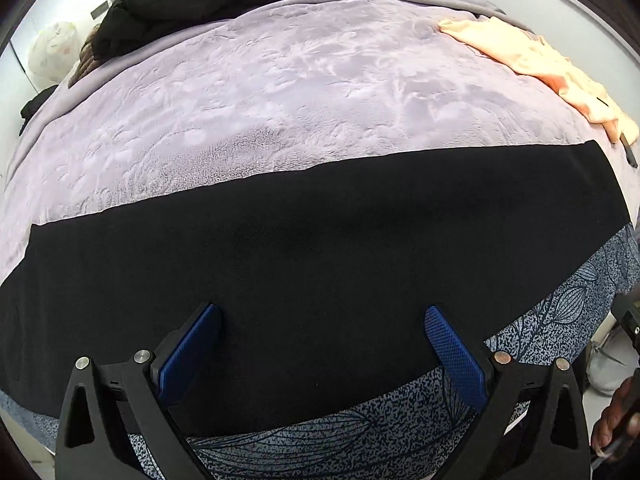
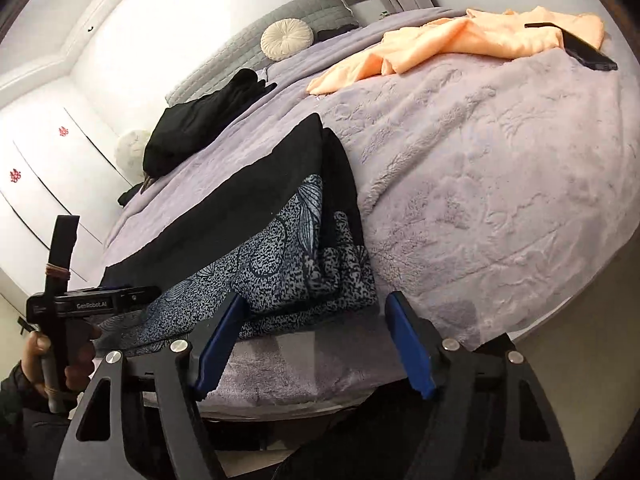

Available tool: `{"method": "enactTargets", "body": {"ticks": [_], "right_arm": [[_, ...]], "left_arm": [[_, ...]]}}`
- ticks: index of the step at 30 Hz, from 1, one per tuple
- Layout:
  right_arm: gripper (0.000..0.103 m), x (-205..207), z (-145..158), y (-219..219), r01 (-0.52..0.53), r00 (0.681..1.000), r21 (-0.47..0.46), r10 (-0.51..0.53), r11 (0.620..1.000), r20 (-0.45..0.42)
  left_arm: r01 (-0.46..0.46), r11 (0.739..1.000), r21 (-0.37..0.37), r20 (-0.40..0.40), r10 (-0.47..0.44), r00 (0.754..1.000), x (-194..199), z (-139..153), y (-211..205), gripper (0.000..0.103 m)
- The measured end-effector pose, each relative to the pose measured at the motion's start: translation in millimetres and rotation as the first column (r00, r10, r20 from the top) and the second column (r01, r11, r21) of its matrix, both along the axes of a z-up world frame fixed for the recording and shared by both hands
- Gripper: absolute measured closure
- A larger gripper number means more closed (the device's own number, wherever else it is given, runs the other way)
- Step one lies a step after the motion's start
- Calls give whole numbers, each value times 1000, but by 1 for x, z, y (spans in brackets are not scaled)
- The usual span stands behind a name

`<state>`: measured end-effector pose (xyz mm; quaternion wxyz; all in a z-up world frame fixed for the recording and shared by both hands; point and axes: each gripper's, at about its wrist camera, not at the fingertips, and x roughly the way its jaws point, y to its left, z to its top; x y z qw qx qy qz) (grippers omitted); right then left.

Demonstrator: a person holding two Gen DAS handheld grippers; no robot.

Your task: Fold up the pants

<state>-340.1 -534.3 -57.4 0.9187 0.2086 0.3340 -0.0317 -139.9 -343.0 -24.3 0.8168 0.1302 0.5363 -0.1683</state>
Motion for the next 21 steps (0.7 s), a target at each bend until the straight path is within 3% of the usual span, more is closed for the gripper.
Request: {"method": "enactTargets", "body": {"ticks": [2, 8, 12, 17, 21], "right_arm": [[30, 0, 1, 1, 0, 1000, -17, 0, 1000, 3], [40, -2, 5, 1, -81, 994, 64, 76, 995, 74], [40, 11, 8, 13, -157, 980, 81, 145, 984, 133], [40, 47, -6, 14, -155, 981, 154, 133, 976, 142], [40, 41, 18, 30, -193, 968, 92, 174, 977, 180]], "left_arm": [[0, 1000, 15, 13, 0, 1000, 0, -1, -2, 0], [-13, 1000, 10, 18, 12, 1000, 1, -4, -5, 0], [-18, 1000, 7, 25, 18, 1000, -1, -8, -11, 0], [-21, 1000, -1, 25, 21, 999, -3, -4, -6, 0], [-54, 998, -29, 25, 55, 998, -7, 8, 3, 0]]}}
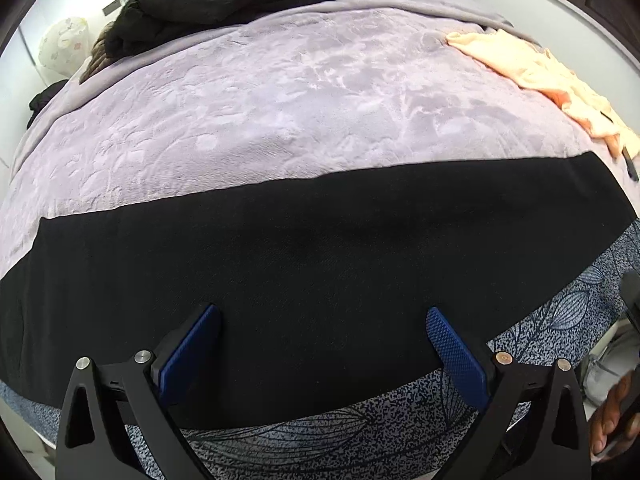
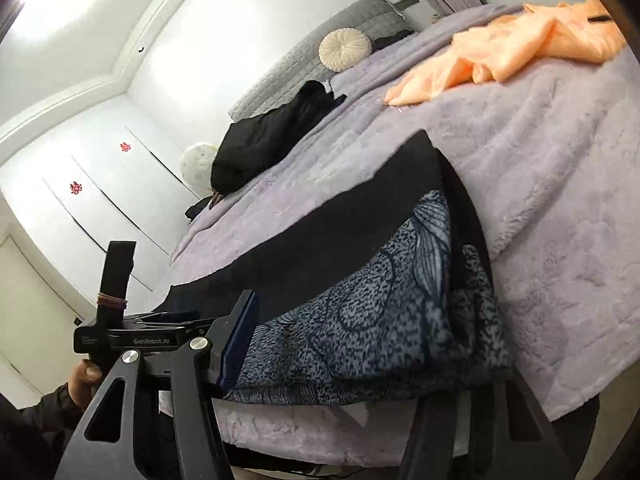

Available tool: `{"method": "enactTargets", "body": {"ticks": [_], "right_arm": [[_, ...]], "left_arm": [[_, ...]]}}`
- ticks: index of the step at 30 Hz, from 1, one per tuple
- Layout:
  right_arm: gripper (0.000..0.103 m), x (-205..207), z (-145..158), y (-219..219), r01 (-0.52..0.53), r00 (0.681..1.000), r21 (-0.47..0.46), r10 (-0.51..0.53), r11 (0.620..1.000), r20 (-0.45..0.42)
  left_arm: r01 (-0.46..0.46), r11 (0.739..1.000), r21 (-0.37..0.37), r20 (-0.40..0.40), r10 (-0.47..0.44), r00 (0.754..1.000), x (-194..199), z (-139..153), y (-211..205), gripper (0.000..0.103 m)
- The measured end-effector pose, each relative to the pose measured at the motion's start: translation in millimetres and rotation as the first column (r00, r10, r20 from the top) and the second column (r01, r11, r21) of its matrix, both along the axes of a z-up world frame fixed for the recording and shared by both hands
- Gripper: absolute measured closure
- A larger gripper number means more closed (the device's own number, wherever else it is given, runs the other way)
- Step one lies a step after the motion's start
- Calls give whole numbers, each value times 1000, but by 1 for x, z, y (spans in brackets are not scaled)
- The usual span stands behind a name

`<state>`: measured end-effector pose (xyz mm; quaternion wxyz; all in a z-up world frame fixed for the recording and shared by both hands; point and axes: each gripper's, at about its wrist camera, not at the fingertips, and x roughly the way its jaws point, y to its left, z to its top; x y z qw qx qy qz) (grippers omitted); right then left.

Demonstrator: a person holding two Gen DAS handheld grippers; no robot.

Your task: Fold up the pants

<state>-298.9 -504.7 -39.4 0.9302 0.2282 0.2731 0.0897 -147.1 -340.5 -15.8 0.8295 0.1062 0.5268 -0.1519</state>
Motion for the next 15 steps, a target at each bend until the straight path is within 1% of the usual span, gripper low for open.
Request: {"method": "enactTargets", "body": {"ticks": [2, 4, 5, 6, 8, 9, 10, 12, 13, 14, 15], "right_arm": [[40, -8, 9, 8, -5, 1000, -49, 6, 999, 15], [40, -8, 11, 12, -8, 999, -66, 10, 998, 30], [38, -4, 7, 12, -11, 999, -67, 13, 998, 32], [37, 3, 0, 12, -18, 1000, -62, 20, 998, 24], [36, 26, -20, 12, -27, 998, -61, 24, 998, -51], [36, 33, -25, 13, -22, 997, -63, 17, 998, -69], [36, 34, -21, 17, -16, 998, -66, 12, 998, -59], [36, 30, -2, 25, -48, 999, -58, 48, 997, -3], [36, 29, 6, 32, -59, 998, -82, 62, 995, 26], [36, 29, 10, 36, -64, 997, -105, 68, 992, 34], [36, 34, 8, 41, -67, 997, -134, 70, 989, 19]], "left_arm": [[-23, 1000, -6, 6, 23, 1000, 1, 2, 6, 0], [-40, 999, -15, -15, 39, 999, 4, -4, 9, 0], [-42, 999, -16, -21, 41, 999, 5, -8, 9, 0], [-36, 999, -8, -14, 36, 999, 5, -11, 8, 0], [-19, 1000, 9, 4, 19, 1000, 3, -12, 5, 0], [-21, 1000, 4, -5, 21, 1000, 3, -11, 6, 0], [-26, 1000, -11, -19, 26, 999, 3, -7, 9, 0], [-46, 997, -59, -23, 45, 999, 2, 0, 19, 0], [-56, 996, -73, -23, 55, 998, 3, 2, 24, 0], [-65, 995, -75, -29, 63, 998, 4, -1, 26, 0], [-64, 996, -57, -32, 62, 998, 6, -7, 26, 0]]}}
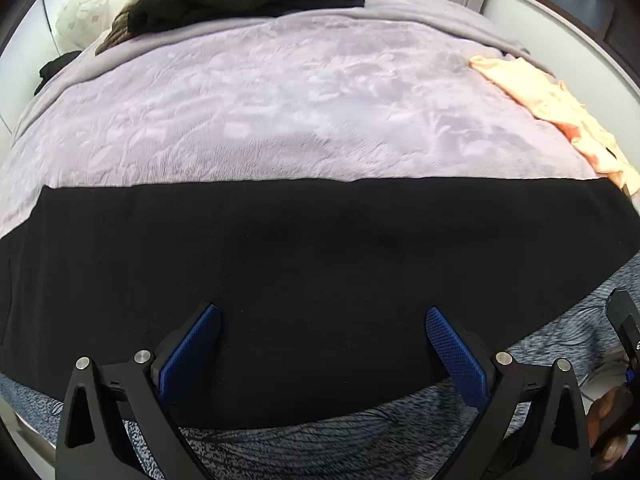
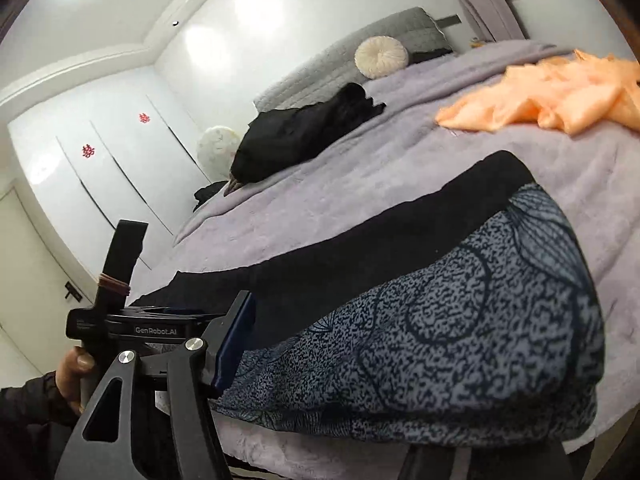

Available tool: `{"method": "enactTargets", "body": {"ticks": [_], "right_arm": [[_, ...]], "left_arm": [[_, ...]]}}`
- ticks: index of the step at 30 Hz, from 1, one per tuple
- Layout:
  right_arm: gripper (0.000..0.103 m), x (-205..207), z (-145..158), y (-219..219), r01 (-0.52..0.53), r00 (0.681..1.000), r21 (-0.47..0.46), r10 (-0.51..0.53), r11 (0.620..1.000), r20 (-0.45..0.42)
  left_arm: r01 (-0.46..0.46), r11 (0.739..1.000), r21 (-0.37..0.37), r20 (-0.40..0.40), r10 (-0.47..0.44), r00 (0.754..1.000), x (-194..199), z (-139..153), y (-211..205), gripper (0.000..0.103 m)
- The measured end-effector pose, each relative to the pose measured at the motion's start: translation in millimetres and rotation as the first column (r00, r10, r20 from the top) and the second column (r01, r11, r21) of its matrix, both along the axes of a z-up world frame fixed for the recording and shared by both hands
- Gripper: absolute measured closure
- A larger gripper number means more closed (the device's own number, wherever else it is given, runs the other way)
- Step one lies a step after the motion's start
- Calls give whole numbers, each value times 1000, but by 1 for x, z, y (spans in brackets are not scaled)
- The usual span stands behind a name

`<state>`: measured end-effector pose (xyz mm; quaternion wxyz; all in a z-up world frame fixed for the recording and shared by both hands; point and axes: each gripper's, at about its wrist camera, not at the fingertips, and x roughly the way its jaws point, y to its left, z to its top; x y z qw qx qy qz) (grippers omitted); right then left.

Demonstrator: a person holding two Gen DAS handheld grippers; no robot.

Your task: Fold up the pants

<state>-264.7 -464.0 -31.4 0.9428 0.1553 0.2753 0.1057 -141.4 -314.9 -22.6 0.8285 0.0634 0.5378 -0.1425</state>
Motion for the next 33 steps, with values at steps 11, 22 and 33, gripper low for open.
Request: {"method": "enactTargets", "body": {"ticks": [11, 22, 33], "right_arm": [[76, 34, -20, 3, 73, 980, -77, -86, 994, -178], [85, 42, 32, 56, 104, 981, -297, -147, 949, -126], [86, 41, 79, 190, 18, 999, -566, -30, 824, -13]], "left_arm": [[14, 1000, 11, 11, -14, 1000, 0, 6, -3, 0], [-40, 998, -56, -5, 39, 999, 8, 24, 27, 0], [-292, 927, -234, -7, 299, 954, 8, 45, 195, 0]]}}
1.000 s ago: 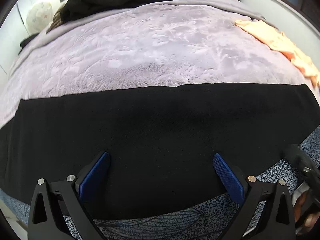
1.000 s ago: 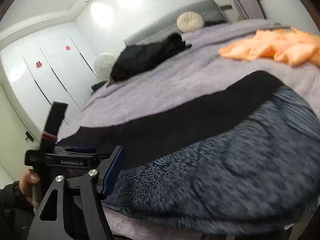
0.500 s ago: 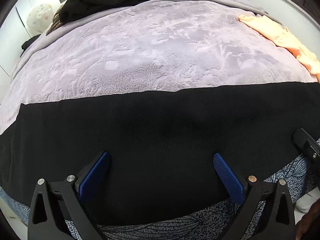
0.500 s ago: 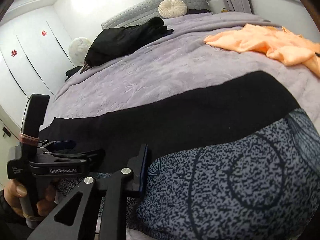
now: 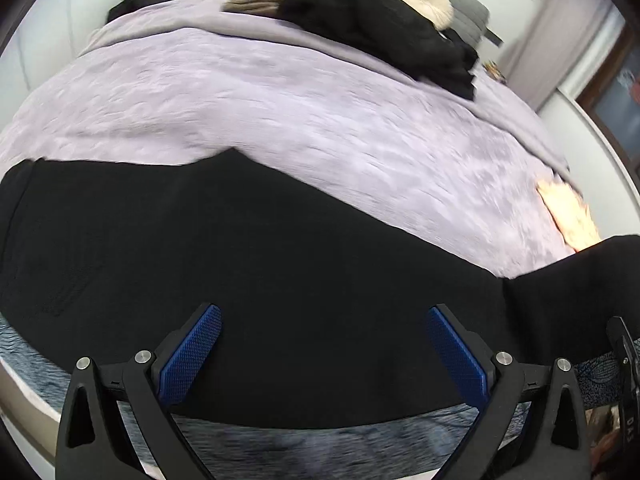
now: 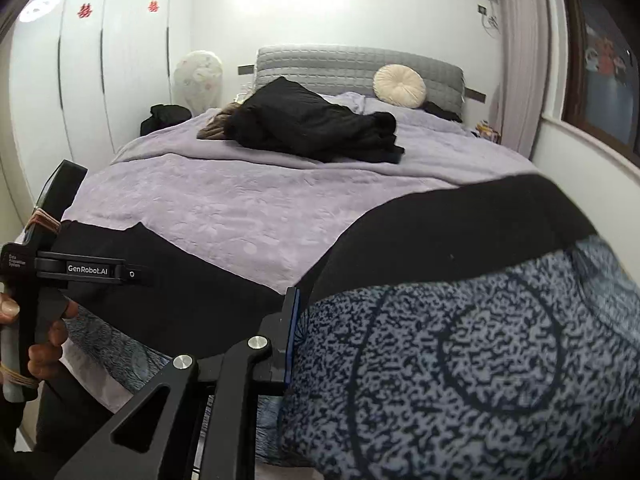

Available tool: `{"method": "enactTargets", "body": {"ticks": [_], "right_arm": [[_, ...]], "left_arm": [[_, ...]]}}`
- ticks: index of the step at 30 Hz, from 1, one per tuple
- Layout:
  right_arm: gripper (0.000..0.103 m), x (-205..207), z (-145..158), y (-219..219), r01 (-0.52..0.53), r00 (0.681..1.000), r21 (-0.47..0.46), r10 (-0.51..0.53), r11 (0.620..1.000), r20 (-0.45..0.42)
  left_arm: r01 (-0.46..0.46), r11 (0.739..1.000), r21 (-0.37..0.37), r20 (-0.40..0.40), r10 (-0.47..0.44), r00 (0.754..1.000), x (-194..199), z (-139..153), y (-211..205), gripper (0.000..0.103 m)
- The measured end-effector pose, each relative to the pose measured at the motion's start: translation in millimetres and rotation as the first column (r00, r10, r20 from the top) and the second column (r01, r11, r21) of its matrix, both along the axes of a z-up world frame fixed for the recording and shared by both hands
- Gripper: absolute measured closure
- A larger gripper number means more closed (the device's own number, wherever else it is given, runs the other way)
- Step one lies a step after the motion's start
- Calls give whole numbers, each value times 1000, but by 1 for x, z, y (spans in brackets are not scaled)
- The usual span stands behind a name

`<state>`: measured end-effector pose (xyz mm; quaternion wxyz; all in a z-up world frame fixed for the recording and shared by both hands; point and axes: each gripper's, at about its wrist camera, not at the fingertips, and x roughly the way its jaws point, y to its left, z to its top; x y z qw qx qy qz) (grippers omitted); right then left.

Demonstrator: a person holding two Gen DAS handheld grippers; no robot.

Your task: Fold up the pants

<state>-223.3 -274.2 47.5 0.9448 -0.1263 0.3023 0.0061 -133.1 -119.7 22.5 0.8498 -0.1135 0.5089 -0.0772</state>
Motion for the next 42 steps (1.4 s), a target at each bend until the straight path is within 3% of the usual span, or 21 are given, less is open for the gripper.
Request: {"method": "enactTargets", "body": {"ticks": [6, 9, 13, 16, 18, 20, 24, 29, 33, 35, 38, 40, 42], "right_arm": [[86, 30, -34, 88, -85, 995, -118, 78, 989, -59], [86, 46, -68, 126, -129, 985, -184, 105, 974, -137], [86, 57, -121, 163, -170, 971, -338, 99, 926, -216], [77, 52, -130, 173, -178, 975, -419, 100, 890, -200], [61, 50, -123, 172, -196, 970, -394, 120, 898, -209], [38, 46, -110, 171, -219, 965, -349, 149, 911, -216], [22, 22, -79, 166, -312, 946, -285, 268, 906, -185], [22, -1, -45, 129, -425, 891, -84, 400, 902, -213], [22, -3, -40, 99, -409, 881, 88, 419, 908, -222], [22, 8, -52, 81, -367, 876, 203, 410, 908, -253], [22, 30, -91, 53, -242, 836, 348, 377, 906, -400], [22, 31, -95, 42, -233, 832, 404, 396, 885, -389], [22, 31, -91, 40, -234, 832, 414, 401, 880, -382]], "left_arm": [[-59, 998, -21, 36, 60, 998, -8, 1, 58, 0], [-102, 994, -30, 39, 103, 994, -15, 0, 91, 0], [-121, 992, -36, 19, 122, 992, -15, -10, 111, 0], [-129, 991, -43, 23, 130, 991, -15, -13, 120, 0], [-138, 989, -62, 23, 140, 990, -14, -12, 125, 0], [-134, 988, -71, 23, 136, 990, -12, -9, 122, 0], [-56, 997, -47, 67, 59, 996, -18, 5, 99, 0], [22, 998, -56, 101, -17, 995, -34, 21, 78, 0], [64, 993, -96, 132, -51, 990, -48, 37, 65, 0], [140, 984, -111, 129, -125, 984, -53, 37, 44, 0], [229, 972, -60, 98, -222, 970, -55, 22, 8, 0], [250, 968, -15, 33, -250, 968, -49, -2, -9, 0], [203, 973, 112, -37, -200, 979, -39, -29, -13, 0]]}}
